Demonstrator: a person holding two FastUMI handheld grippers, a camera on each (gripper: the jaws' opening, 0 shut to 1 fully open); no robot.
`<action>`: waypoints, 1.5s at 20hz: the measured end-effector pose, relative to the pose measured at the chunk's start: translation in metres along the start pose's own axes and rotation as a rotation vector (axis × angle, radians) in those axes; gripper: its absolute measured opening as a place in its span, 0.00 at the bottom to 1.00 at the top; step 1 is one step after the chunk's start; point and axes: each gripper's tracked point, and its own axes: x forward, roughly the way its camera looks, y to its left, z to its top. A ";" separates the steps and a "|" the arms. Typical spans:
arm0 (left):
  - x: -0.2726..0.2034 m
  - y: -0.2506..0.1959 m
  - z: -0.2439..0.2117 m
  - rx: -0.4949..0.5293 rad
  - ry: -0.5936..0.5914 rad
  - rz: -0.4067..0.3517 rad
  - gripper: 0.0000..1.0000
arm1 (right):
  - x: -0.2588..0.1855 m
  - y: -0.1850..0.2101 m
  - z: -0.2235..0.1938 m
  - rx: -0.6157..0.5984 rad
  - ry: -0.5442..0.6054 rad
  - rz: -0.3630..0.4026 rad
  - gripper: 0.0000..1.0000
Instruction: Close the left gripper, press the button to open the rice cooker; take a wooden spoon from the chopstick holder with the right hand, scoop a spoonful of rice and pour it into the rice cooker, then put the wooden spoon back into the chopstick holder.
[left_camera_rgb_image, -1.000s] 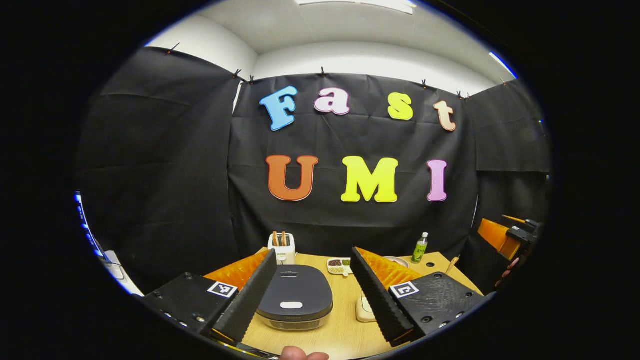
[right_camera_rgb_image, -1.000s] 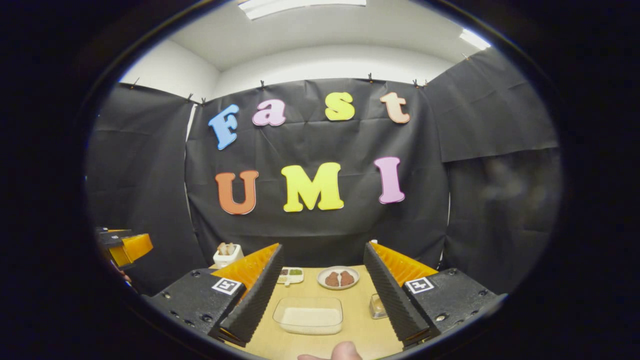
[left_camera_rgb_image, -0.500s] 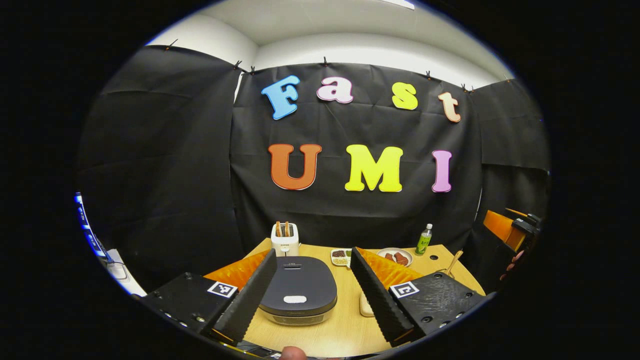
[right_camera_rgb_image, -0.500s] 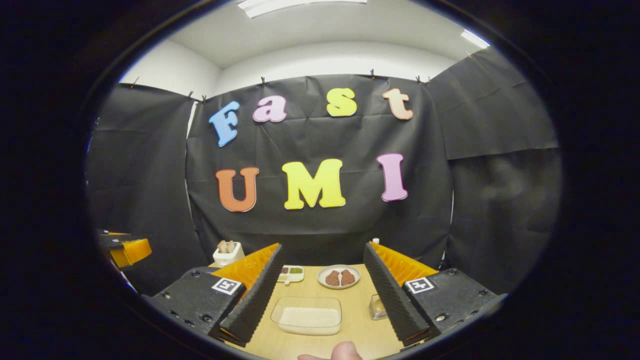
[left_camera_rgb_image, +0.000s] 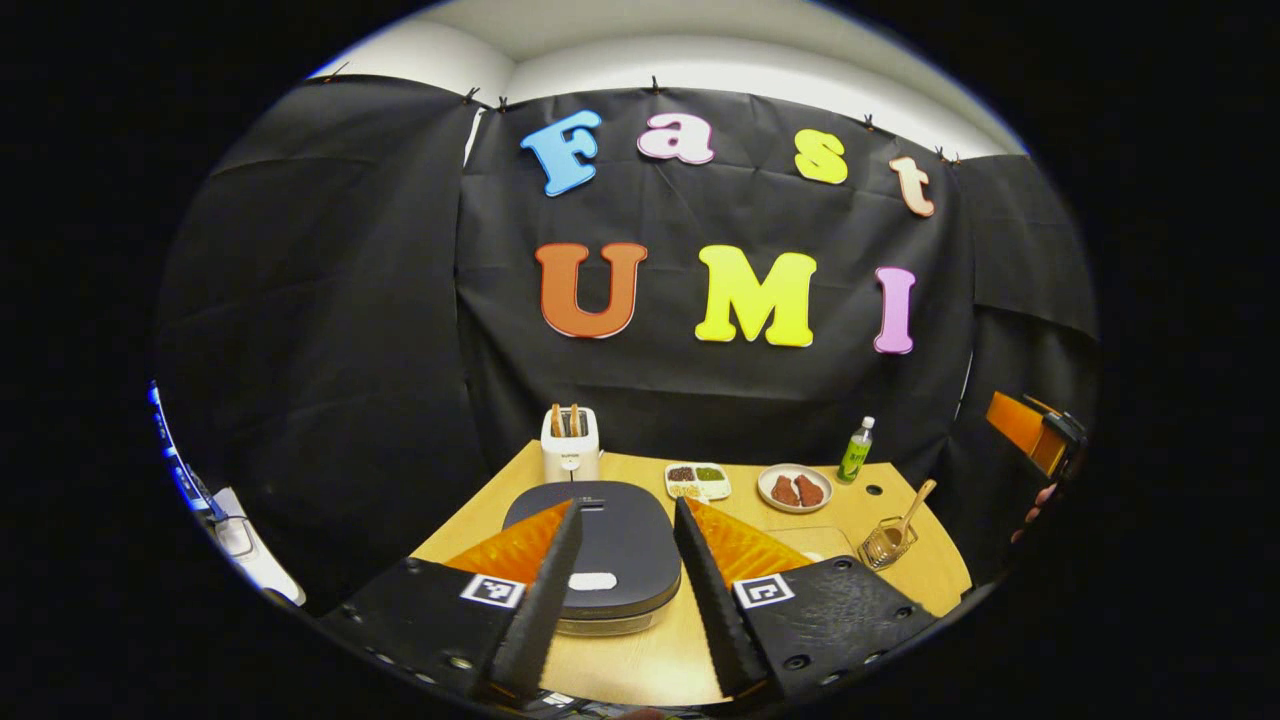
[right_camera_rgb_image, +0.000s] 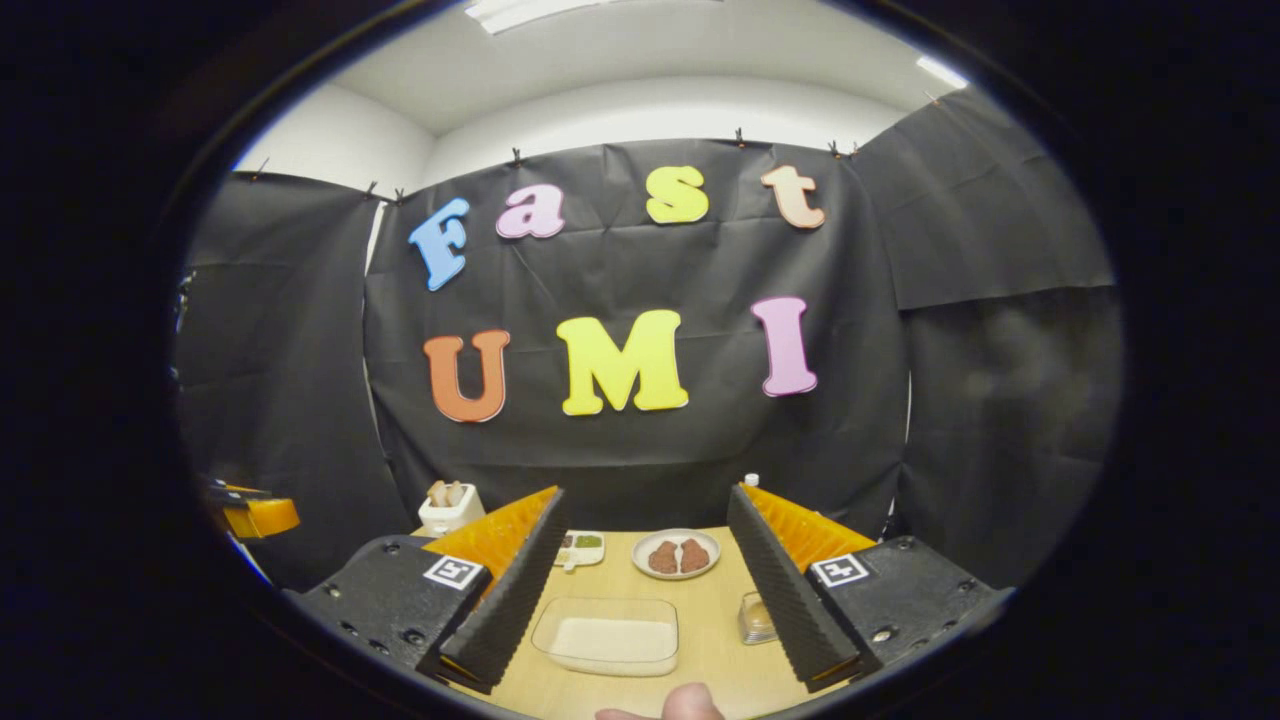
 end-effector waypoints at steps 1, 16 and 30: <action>0.003 0.005 -0.004 -0.009 0.017 0.009 0.42 | 0.003 -0.003 0.001 -0.005 -0.007 -0.002 1.00; 0.084 0.026 -0.085 -0.218 0.293 0.025 0.00 | 0.052 -0.042 -0.042 0.013 0.108 -0.058 1.00; 0.104 0.030 -0.146 -0.277 0.500 0.010 0.00 | 0.061 -0.061 -0.056 0.013 0.132 -0.096 1.00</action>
